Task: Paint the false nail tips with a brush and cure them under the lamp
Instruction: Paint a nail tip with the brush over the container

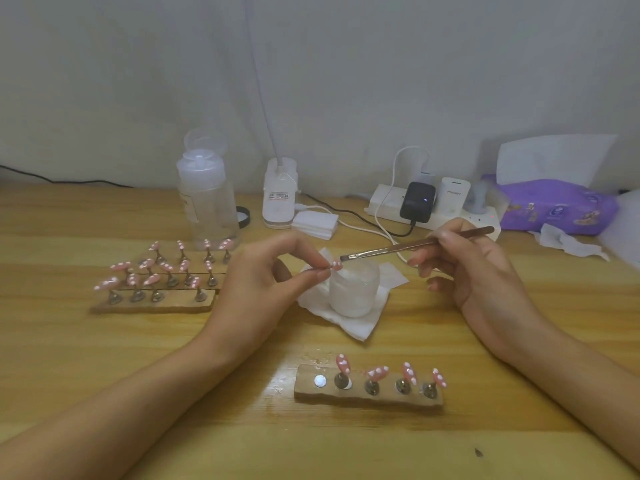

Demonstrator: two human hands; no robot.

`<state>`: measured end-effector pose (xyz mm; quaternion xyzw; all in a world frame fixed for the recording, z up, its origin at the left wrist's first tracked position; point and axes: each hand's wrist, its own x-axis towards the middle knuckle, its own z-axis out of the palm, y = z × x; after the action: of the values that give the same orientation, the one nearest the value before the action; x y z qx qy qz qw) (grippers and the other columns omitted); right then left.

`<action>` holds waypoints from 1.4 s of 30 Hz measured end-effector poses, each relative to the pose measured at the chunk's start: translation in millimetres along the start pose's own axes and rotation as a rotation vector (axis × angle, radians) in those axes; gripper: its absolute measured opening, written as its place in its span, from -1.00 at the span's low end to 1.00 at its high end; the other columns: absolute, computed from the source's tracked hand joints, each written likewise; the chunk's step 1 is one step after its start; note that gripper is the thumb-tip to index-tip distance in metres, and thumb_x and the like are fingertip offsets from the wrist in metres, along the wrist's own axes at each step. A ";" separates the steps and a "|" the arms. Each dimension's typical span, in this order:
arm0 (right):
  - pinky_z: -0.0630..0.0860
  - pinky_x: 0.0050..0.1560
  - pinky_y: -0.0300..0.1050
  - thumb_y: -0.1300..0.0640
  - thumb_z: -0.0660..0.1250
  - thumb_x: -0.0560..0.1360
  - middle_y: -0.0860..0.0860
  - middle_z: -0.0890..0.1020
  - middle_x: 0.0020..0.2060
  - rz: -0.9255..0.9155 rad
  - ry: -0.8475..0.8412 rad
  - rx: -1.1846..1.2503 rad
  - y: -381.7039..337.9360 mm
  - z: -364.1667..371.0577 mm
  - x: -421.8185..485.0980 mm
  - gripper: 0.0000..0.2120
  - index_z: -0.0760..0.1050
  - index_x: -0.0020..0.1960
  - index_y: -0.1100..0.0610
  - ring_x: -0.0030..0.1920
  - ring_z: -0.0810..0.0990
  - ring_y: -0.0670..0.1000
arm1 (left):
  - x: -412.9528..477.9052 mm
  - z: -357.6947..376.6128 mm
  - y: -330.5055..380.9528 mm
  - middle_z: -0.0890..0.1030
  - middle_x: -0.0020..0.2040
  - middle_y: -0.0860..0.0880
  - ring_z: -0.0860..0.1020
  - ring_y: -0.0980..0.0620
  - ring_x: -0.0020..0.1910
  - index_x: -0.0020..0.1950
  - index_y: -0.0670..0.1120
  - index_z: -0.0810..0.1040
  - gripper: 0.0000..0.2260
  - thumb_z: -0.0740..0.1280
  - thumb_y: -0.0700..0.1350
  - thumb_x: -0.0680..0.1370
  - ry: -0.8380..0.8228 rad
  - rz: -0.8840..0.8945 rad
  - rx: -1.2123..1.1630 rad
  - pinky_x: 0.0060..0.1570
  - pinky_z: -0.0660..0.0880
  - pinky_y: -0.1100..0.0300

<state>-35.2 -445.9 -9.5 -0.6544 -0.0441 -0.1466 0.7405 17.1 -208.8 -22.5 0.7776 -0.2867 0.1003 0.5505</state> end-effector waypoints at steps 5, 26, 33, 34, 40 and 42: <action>0.44 -0.45 -0.27 0.10 0.25 0.57 0.06 0.68 -0.30 0.007 0.043 -0.041 1.9 0.2 -1.0 -0.80 0.48 -0.23 -0.01 -0.31 0.57 -0.09 | -1.0 0.0 -1.1 0.64 -0.24 0.10 0.35 0.13 -0.48 -0.21 -0.02 0.64 -0.91 0.50 -0.15 0.47 -0.002 0.001 -0.014 -0.40 0.30 0.37; 0.37 -0.52 -0.27 0.19 0.20 0.62 0.07 0.64 -0.37 -0.119 0.098 -0.110 -10.2 0.6 -0.9 -0.81 0.39 -0.18 0.07 -0.35 0.55 -0.06 | -3.7 0.5 2.0 0.70 -0.12 0.14 0.40 0.17 -0.49 -0.21 0.02 0.62 -0.89 0.50 -0.10 0.48 -0.013 -0.037 0.003 -0.39 0.42 0.32; 0.51 -0.45 -0.14 0.15 0.21 0.58 0.11 0.63 -0.32 -0.320 -0.119 -0.515 -31.7 17.1 2.6 -0.88 0.41 -0.13 0.15 -0.25 0.64 0.08 | -2.8 0.8 0.6 0.71 -0.06 0.12 0.39 0.20 -0.49 -0.18 0.01 0.60 -0.89 0.46 -0.15 0.52 -0.049 -0.096 -0.040 -0.40 0.43 0.32; 0.52 -0.44 -0.12 0.15 0.21 0.58 0.09 0.63 -0.33 -0.325 -0.136 -0.545 -31.3 19.3 2.3 -0.88 0.42 -0.13 0.15 -0.25 0.63 0.08 | -2.9 0.9 0.5 0.71 -0.05 0.12 0.39 0.20 -0.49 -0.18 0.01 0.60 -0.89 0.46 -0.14 0.52 -0.050 -0.096 -0.036 -0.39 0.44 0.31; 0.51 -0.44 -0.13 0.27 0.22 0.63 0.08 0.64 -0.34 -0.237 -0.181 -0.549 -21.0 22.5 1.9 -0.85 0.41 -0.12 0.18 -0.28 0.60 0.01 | -3.3 0.0 0.5 0.71 -0.05 0.13 0.38 0.18 -0.49 -0.19 0.01 0.60 -0.88 0.47 -0.15 0.51 -0.052 -0.096 -0.049 -0.39 0.44 0.28; 0.52 -0.43 -0.16 0.28 0.19 0.64 0.10 0.64 -0.35 -0.189 -0.153 -0.472 -18.2 20.9 2.0 -0.85 0.40 -0.12 0.20 -0.29 0.60 0.00 | -3.5 -0.1 0.8 0.71 -0.06 0.13 0.36 0.19 -0.49 -0.20 0.02 0.60 -0.88 0.47 -0.14 0.51 -0.051 -0.096 -0.049 -0.41 0.41 0.31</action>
<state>-35.6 -427.6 11.4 -0.8111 -0.1254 -0.1714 0.5451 13.9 -207.7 -23.5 0.7790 -0.2655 0.0466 0.5661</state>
